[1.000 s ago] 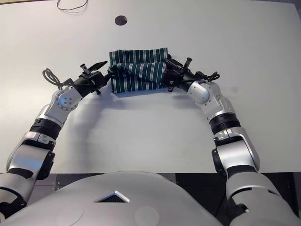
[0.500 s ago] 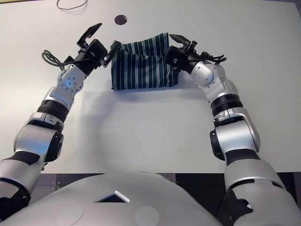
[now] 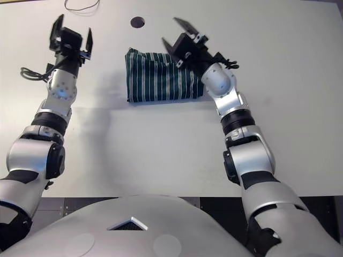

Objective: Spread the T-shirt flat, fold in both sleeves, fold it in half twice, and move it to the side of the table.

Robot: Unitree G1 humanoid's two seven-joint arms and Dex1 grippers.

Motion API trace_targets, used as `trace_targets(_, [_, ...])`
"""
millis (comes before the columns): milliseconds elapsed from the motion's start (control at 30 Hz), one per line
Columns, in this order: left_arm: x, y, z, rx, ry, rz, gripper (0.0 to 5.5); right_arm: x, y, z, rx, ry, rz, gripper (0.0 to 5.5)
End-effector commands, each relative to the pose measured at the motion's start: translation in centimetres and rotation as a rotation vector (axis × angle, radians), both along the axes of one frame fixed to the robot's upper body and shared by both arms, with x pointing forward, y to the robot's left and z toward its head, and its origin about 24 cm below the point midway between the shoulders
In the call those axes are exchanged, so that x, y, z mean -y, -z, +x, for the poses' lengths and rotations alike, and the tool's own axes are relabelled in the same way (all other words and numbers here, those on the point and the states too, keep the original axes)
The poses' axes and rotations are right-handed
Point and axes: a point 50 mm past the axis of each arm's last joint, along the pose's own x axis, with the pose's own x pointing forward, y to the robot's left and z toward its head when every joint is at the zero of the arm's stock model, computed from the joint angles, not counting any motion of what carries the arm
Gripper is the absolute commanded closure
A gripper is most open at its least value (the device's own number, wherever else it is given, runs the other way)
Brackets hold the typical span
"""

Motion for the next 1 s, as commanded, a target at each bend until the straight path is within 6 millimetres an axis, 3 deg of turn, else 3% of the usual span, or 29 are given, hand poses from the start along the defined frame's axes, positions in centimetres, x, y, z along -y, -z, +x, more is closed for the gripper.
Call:
trace_targets(33, [-0.4,0.1,-1.9,0.097,-0.024,-0.090,1.96,-1.5,3.5,-0.7,-0.282,-0.057,-0.019,2.87])
trace_targets(133, [0.9,0.2,-3.7,0.147,0.018,-0.160,1.96,-0.8,5.2,1.0,-0.507,0.147,0.050,2.87])
trace_targets(233, [0.9,-0.5,-4.7,0.178,0.007,-0.213,1.96,0.3,6.2,1.6,-0.703,0.327,0.183,2.87])
trace_targets(333, [0.8,-1.8,-5.4,0.226,-0.004,-0.276,1.96,3.0,7.4,1.8,-0.812,0.606,0.253,2.87])
trace_targets(367, [0.9,-2.0,-5.6,0.229,-0.004,-0.296,1.96,4.3,7.5,1.8,-0.817,0.711,0.290,2.87])
trace_targets(467, [1.1,-2.1,-6.0,0.220,-0.010,-0.343,1.96,11.0,7.9,1.0,-0.785,1.132,0.441,2.87])
trace_targets(633, [1.2,-1.5,-6.7,0.201,-0.031,-0.369,1.96,21.9,8.1,-3.9,-0.678,1.719,0.658,2.87])
trace_targets(733, [1.3,-1.3,-7.0,0.200,-0.043,-0.384,1.96,25.0,7.7,-5.9,-0.606,1.913,0.752,2.87])
trace_targets(833, [1.5,-1.0,-7.2,0.192,-0.053,-0.390,1.96,25.7,7.0,-5.9,-0.542,1.965,0.837,2.87])
trace_targets(900, [1.8,-0.9,-7.0,0.192,-0.052,-0.390,1.96,25.9,5.3,-4.7,-0.421,1.895,0.933,2.87])
trace_targets(967, [2.6,-1.1,-7.1,0.232,-0.043,-0.418,1.96,24.2,1.5,-1.9,-0.122,1.593,0.946,2.87])
trace_targets(1000, [3.2,-1.2,-7.3,0.258,-0.044,-0.432,1.96,21.3,-0.5,-0.5,0.037,1.363,0.897,2.87])
